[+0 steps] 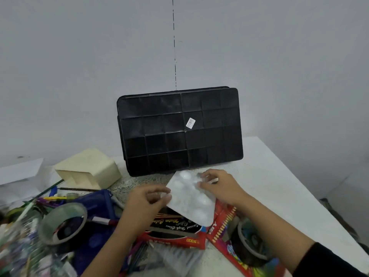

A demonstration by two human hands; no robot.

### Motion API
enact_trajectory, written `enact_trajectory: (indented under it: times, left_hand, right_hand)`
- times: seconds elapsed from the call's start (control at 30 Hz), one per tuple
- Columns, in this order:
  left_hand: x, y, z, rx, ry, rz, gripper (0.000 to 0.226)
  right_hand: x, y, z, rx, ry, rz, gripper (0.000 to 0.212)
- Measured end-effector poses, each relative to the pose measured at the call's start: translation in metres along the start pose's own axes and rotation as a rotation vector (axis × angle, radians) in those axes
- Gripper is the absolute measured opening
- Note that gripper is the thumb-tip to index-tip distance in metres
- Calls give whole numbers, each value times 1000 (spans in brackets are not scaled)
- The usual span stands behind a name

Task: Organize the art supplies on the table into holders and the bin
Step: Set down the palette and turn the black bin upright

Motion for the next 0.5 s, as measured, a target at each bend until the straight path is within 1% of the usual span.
enact_trajectory:
  times: [0.03, 0.1, 0.17, 0.23, 0.3, 0.33, 0.43, 0.5]
  left_hand:
    - [2, -1, 4, 9, -118, -87, 12]
    - [0, -5, 11, 16, -312, -210, 12]
    - [-5, -8, 16, -2, -463, -264, 13]
    - [-9, -10, 22, -15, -568, -285, 14]
    - [-14, -11, 28, -6, -649, -302, 17]
    - [-15, -10, 32, 4, -683, -305, 19]
    - [-17, -2, 44, 46, -696, -306, 28]
    - [-19, 5, 57, 71, -719, -325, 27]
  right_hand:
    - [1, 0, -1, 4, 25, -17, 24]
    - [6, -3, 1, 45, 24, -75, 25]
    - [11, -8, 1, 68, -46, -137, 35]
    - [12, -12, -7, 24, -150, -155, 52]
    - [8, -14, -19, -25, -237, -120, 71]
    - [3, -14, -26, -31, -245, -86, 73]
    - [-14, -12, -42, 15, -149, 3, 59]
    - [-27, -10, -52, 40, -122, 37, 55]
Point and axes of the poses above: each hand's wrist, its own y-axis towards the middle knuckle, its own z-axis out of the palm, x = y × z, the point moved 7 cm from there along y, towards the middle knuckle, and after that the axes turned 2 degrees about y, right-handed, at the moved point
